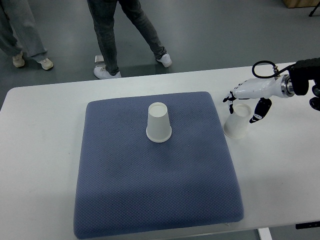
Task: Stack paper cups
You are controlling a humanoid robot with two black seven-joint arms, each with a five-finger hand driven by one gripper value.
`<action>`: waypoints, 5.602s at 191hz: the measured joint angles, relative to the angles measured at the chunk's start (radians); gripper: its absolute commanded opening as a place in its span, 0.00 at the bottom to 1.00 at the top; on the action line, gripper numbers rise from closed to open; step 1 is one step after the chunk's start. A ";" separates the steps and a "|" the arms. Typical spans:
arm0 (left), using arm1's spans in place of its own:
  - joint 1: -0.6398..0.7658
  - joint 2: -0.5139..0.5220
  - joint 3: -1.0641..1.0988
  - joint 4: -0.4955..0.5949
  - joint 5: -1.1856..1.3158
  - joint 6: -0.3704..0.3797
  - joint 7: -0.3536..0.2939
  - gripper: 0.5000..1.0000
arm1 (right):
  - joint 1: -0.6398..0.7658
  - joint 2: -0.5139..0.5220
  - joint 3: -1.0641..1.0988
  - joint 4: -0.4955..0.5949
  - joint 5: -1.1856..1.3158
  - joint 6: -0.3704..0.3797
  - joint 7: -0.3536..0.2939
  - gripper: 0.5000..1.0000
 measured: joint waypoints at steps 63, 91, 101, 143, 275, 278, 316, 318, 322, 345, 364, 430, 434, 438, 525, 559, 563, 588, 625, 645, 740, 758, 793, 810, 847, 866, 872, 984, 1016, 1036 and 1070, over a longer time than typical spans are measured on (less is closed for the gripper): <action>0.000 0.000 0.000 0.000 0.000 0.000 0.000 1.00 | -0.046 0.041 -0.001 -0.056 -0.006 -0.052 0.000 0.80; 0.000 0.000 0.000 0.000 0.000 0.000 0.000 1.00 | -0.071 0.050 -0.007 -0.082 -0.006 -0.082 0.000 0.80; -0.001 0.000 0.000 0.000 0.000 0.000 0.000 1.00 | -0.079 0.053 -0.012 -0.092 -0.006 -0.095 0.000 0.79; -0.001 0.000 0.000 0.000 0.000 0.000 0.000 1.00 | -0.110 0.071 -0.016 -0.133 -0.008 -0.136 0.003 0.78; 0.000 0.000 0.000 0.000 0.000 0.000 0.000 1.00 | -0.120 0.094 -0.043 -0.174 -0.043 -0.161 0.011 0.07; 0.000 0.000 0.000 0.000 0.000 0.000 0.000 1.00 | -0.120 0.094 -0.043 -0.175 -0.043 -0.159 0.011 0.04; 0.000 0.000 0.000 0.000 0.000 0.000 0.000 1.00 | -0.119 0.094 -0.043 -0.177 -0.041 -0.147 0.014 0.00; 0.000 0.000 0.000 0.000 0.000 0.000 0.000 1.00 | -0.119 0.094 -0.043 -0.177 -0.041 -0.147 0.014 0.00; 0.000 0.000 0.000 0.000 0.000 0.000 0.000 1.00 | -0.118 0.094 -0.042 -0.177 -0.040 -0.146 0.014 0.00; 0.000 0.000 0.000 0.000 0.000 0.000 0.000 1.00 | -0.111 0.094 -0.041 -0.176 -0.035 -0.137 0.015 0.00; 0.000 0.000 0.000 0.000 0.000 0.000 0.000 1.00 | -0.103 0.093 -0.037 -0.174 -0.031 -0.131 0.024 0.00; 0.000 0.000 0.000 0.000 0.000 0.000 0.000 1.00 | -0.003 0.077 -0.029 -0.168 -0.024 -0.090 0.035 0.00; 0.000 0.000 0.000 0.000 0.000 0.000 0.000 1.00 | 0.005 0.076 -0.029 -0.167 -0.023 -0.087 0.037 0.00; 0.000 0.000 0.000 0.000 0.000 0.000 0.000 1.00 | 0.013 0.076 -0.029 -0.166 -0.022 -0.084 0.039 0.00; 0.000 0.000 0.000 0.000 0.000 0.000 0.000 1.00 | 0.174 0.092 0.123 -0.057 -0.014 0.107 0.088 0.00; 0.000 0.000 0.000 0.000 0.000 0.000 0.000 1.00 | 0.235 0.146 0.150 -0.013 0.010 0.158 0.088 0.00; 0.000 0.000 0.000 0.000 0.000 0.000 0.000 1.00 | 0.241 0.153 0.150 -0.012 0.015 0.162 0.088 0.00; 0.000 0.000 0.000 0.000 0.000 0.000 0.000 1.00 | 0.269 0.207 0.151 -0.009 0.042 0.184 0.087 0.00; 0.000 0.000 0.000 0.000 0.000 0.000 0.000 1.00 | 0.274 0.286 0.153 -0.009 0.051 0.192 0.085 0.00; 0.000 0.000 0.000 0.000 0.000 0.000 0.000 1.00 | 0.275 0.314 0.153 -0.009 0.052 0.194 0.082 0.00; 0.000 0.000 0.000 0.000 0.000 0.000 0.000 1.00 | 0.259 0.363 0.153 -0.022 0.038 0.181 0.076 0.00; -0.001 0.000 0.000 0.000 0.000 0.000 0.000 1.00 | 0.252 0.370 0.152 -0.029 0.035 0.176 0.076 0.00; -0.001 0.000 0.000 0.000 0.000 0.000 0.000 1.00 | 0.238 0.388 0.151 -0.051 0.034 0.169 0.076 0.00; 0.000 0.000 0.000 0.000 0.000 0.000 0.000 1.00 | 0.230 0.395 0.151 -0.060 0.034 0.161 0.076 0.00; -0.001 0.000 0.000 0.000 0.000 0.000 0.000 1.00 | 0.212 0.403 0.148 -0.077 0.032 0.134 0.076 0.00; -0.001 0.000 0.000 0.000 0.000 0.000 0.000 1.00 | 0.203 0.410 0.146 -0.083 0.032 0.127 0.075 0.00; -0.001 0.000 0.000 0.000 0.000 0.000 0.000 1.00 | 0.200 0.412 0.146 -0.084 0.032 0.125 0.075 0.00; 0.000 0.000 0.000 0.000 0.000 0.000 0.000 1.00 | 0.187 0.411 0.141 -0.091 0.041 0.125 0.079 0.72; 0.000 0.000 0.000 0.000 0.000 0.000 0.000 1.00 | 0.188 0.409 0.142 -0.091 0.047 0.126 0.080 0.74; -0.001 0.000 0.000 0.000 0.000 0.000 0.000 1.00 | 0.189 0.409 0.144 -0.091 0.050 0.127 0.080 0.79; 0.000 0.000 0.000 0.000 0.000 0.000 0.000 1.00 | 0.190 0.402 0.149 -0.091 0.052 0.127 0.080 0.79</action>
